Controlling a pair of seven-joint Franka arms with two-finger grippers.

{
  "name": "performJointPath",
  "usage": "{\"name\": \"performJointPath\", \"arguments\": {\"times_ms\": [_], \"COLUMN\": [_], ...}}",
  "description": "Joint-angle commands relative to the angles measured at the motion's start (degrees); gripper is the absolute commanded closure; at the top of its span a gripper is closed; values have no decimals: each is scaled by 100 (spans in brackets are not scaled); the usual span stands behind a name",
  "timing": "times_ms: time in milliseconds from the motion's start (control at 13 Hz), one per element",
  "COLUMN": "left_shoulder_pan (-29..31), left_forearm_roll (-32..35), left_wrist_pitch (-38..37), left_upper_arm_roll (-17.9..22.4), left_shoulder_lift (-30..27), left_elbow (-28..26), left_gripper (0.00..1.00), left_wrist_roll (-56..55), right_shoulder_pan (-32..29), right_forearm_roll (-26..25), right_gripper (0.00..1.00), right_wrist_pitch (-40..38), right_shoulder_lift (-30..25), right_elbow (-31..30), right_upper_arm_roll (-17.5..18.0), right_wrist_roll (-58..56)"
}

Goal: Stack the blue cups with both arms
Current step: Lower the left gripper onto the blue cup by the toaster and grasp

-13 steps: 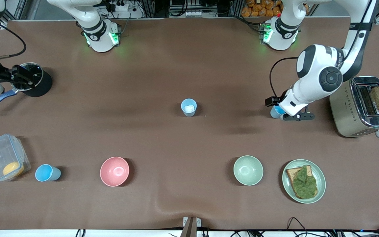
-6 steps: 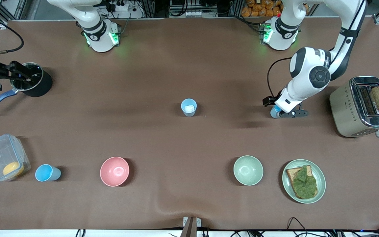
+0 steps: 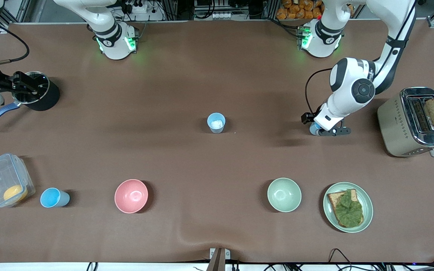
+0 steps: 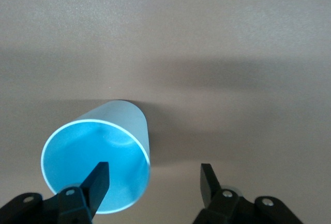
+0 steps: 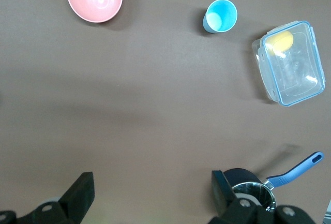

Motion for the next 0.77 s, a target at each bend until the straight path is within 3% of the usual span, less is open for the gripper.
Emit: {"name": "performJointPath", "arguments": {"times_ms": [0,154,385,692], "left_shoulder_pan": [123,176,185,115], "left_forearm_roll": [-26,-26,-18,-52], "left_wrist_pitch": [159,159,124,-182], "left_upper_arm_roll": [-59,-50,-50,-76], "left_shoulder_lift": [-23,-23,-85,-585], "left_elbow": [-102,-102,-111,116], "left_gripper": [69,100,100,100], "left_wrist_roll": [377,686,801,766], "right_shoulder_pan": [-72,-72,-81,-81], "right_forearm_roll": [-6,-6,-6,-6], "right_gripper": [0,0,0,0], "right_wrist_pitch": [-61,-69,-70,-70], "right_shoulder_lift": [76,67,76,76], "right_elbow": [146,146,137,137], "right_upper_arm_roll": [59,59,59,59], "right_wrist_roll": [-23,-23,-23,-23]}}
